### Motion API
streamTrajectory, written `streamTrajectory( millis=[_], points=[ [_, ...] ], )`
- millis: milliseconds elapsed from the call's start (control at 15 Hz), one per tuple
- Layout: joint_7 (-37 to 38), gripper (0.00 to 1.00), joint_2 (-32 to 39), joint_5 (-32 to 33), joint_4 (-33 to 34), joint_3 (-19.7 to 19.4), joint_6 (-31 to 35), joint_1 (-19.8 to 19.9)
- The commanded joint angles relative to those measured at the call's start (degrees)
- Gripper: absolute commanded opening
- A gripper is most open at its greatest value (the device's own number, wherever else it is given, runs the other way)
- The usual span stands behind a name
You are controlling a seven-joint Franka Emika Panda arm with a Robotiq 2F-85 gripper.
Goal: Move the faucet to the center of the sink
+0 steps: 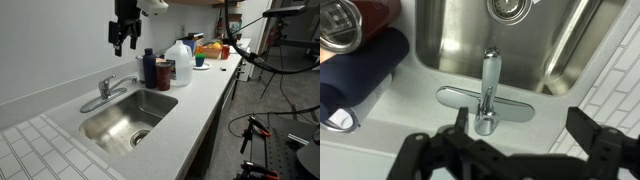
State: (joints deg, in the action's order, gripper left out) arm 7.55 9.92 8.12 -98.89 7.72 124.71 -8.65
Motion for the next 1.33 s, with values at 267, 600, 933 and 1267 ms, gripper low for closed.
streamTrajectory(
  millis=[267,600,933,1267],
  points=[
    [14.1,1.0,-3.5,8.2,-5.9,-0.8,3.0,-1.9],
    [15.5,1.0,-1.7,8.4,-3.8,-0.4,1.6,-2.3],
    [16.2,1.0,-1.7,8.6,-3.8,-0.4,1.6,-2.6],
    [16.2,1.0,-1.7,8.6,-3.8,-0.4,1.6,-2.6]
  ],
)
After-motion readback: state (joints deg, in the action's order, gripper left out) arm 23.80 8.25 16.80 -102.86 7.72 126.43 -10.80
